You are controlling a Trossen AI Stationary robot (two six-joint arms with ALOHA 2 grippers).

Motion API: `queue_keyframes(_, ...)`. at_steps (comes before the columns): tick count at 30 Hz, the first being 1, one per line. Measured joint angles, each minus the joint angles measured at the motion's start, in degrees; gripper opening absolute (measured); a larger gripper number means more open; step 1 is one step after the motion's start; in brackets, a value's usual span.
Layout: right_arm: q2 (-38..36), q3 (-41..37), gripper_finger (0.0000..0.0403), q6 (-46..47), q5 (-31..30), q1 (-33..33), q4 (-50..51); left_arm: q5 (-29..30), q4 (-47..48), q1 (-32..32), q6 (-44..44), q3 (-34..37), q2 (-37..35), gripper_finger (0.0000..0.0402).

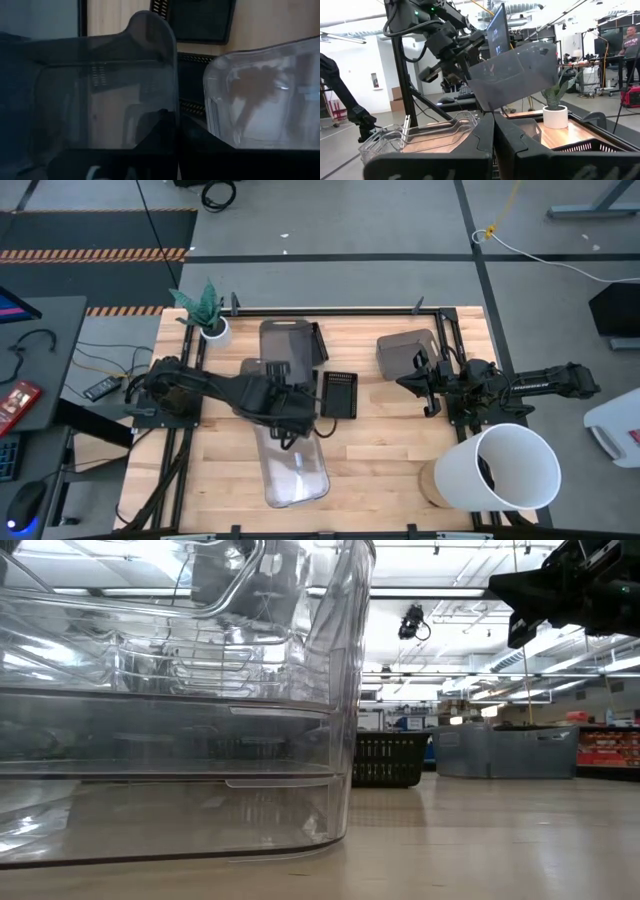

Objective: Stack baskets by color
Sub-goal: Stack the middle transparent black bin on top of the left transparent black bin

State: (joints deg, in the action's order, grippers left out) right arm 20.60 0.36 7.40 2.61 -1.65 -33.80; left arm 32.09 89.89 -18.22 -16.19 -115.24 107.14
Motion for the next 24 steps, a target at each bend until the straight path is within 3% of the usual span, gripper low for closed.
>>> queue_keyframes(8,0.0,0.0,0.0010,0.0,0.0,0.0,0.0,2.2,-0.7,-0.8,-1.7,15.6,-7.4,0.0004)
queue_keyframes(12,0.0,0.0,0.0010,0.0,0.0,0.0,0.0,2.5,-5.9,-1.0,-1.7,24.5,-13.6,0.0004)
queue_keyframes(24,0.0,0.0,0.0010,0.0,0.0,0.0,0.0,-6.3,-19.1,-0.7,-1.6,45.6,-29.5,0.0004)
